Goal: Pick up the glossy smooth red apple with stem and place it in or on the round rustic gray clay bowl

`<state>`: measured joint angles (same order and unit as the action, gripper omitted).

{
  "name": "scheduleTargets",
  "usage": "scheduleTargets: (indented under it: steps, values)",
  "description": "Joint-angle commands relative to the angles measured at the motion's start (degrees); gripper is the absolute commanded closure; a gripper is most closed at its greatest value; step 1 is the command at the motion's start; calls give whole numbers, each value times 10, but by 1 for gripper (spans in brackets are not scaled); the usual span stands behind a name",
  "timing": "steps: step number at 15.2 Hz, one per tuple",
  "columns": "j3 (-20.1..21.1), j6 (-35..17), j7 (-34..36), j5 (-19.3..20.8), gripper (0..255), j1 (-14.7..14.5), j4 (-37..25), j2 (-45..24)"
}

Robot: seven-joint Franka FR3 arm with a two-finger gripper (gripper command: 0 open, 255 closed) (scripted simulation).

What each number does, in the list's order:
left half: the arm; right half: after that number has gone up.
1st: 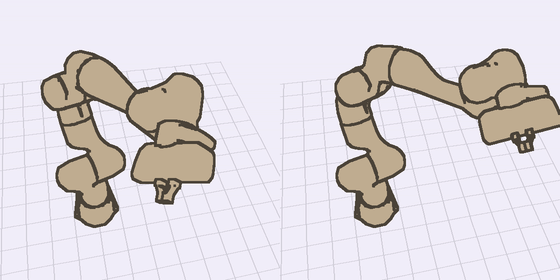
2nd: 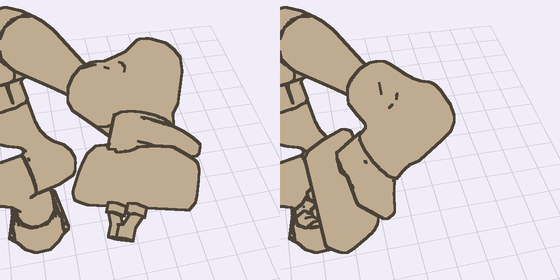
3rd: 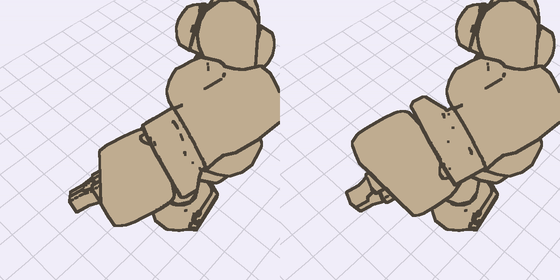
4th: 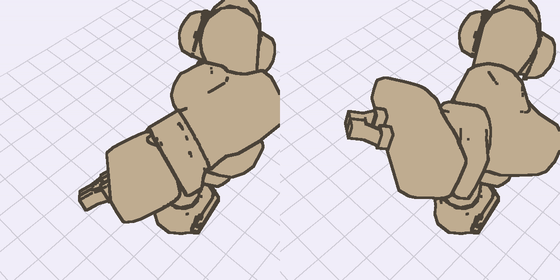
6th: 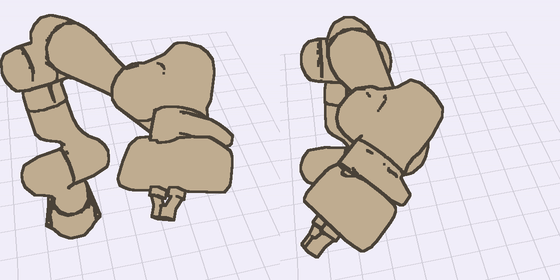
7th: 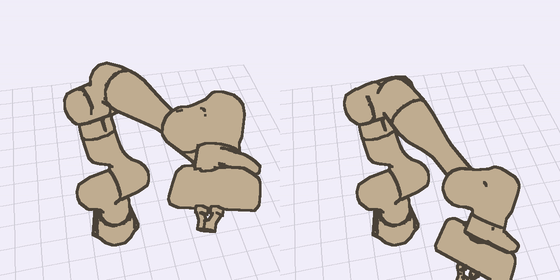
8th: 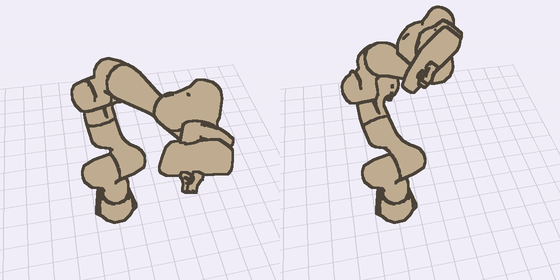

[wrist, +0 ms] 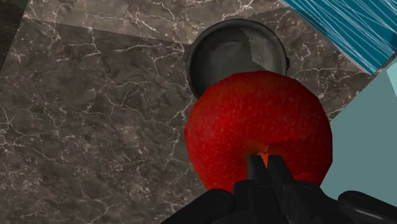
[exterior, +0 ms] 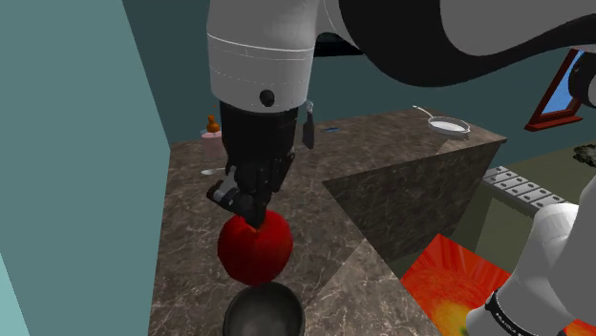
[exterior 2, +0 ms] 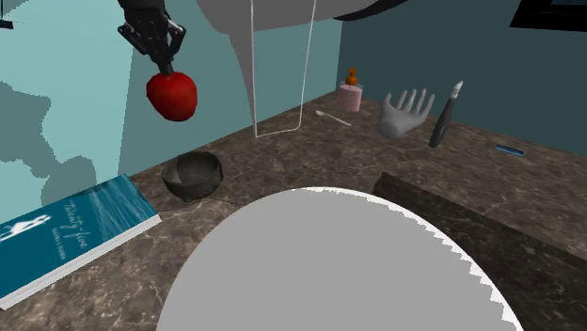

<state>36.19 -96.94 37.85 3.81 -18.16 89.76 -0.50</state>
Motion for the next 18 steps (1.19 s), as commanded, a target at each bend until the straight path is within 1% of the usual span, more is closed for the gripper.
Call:
scheduleTargets:
  steps: [1,9,18]
  values:
    - [7,-4,16,4,255,-7,2,-4]
    - [4,-69,13,-4,255,-4,78,10]
    - [3,-139,16,-5,255,-3,150,13]
